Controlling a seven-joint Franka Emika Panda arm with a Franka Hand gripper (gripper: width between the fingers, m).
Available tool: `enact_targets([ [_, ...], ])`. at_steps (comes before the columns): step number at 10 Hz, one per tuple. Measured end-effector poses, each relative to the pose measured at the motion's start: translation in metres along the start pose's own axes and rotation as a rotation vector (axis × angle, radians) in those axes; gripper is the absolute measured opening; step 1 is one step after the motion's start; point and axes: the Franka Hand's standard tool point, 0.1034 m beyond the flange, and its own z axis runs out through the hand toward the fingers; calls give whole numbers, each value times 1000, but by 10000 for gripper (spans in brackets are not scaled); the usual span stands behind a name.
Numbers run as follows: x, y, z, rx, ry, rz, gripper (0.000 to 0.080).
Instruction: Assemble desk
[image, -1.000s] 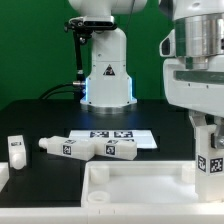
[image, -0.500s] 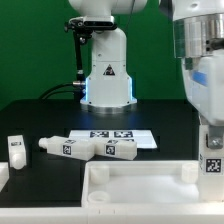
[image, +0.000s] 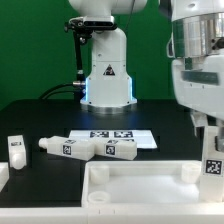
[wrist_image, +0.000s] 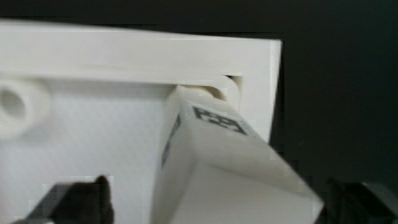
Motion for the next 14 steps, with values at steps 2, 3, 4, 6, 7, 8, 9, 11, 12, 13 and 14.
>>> enact_targets([
  [2, -6, 1, 3, -3, -6, -150, 632],
  [3, -4, 1, 3, -4, -3, -244, 647],
  [4, -4, 1, 3, -4, -3, -309, 649],
  [6, 2, 2, 3, -19, 16, -694, 649],
  [7, 5, 3, 5, -23, 13, -879, 649],
  [8, 3, 5, 7, -44, 10, -1019, 649],
  [9, 3, 4, 7, -42, 12, -979, 649],
  [11, 3, 4, 7, -41, 13, -908, 397],
  [12, 3, 4, 7, -40, 14, -840, 397],
  [13, 3, 4, 7, -40, 16, -768, 284],
  [14, 3, 4, 6, -39, 18, -679, 284],
])
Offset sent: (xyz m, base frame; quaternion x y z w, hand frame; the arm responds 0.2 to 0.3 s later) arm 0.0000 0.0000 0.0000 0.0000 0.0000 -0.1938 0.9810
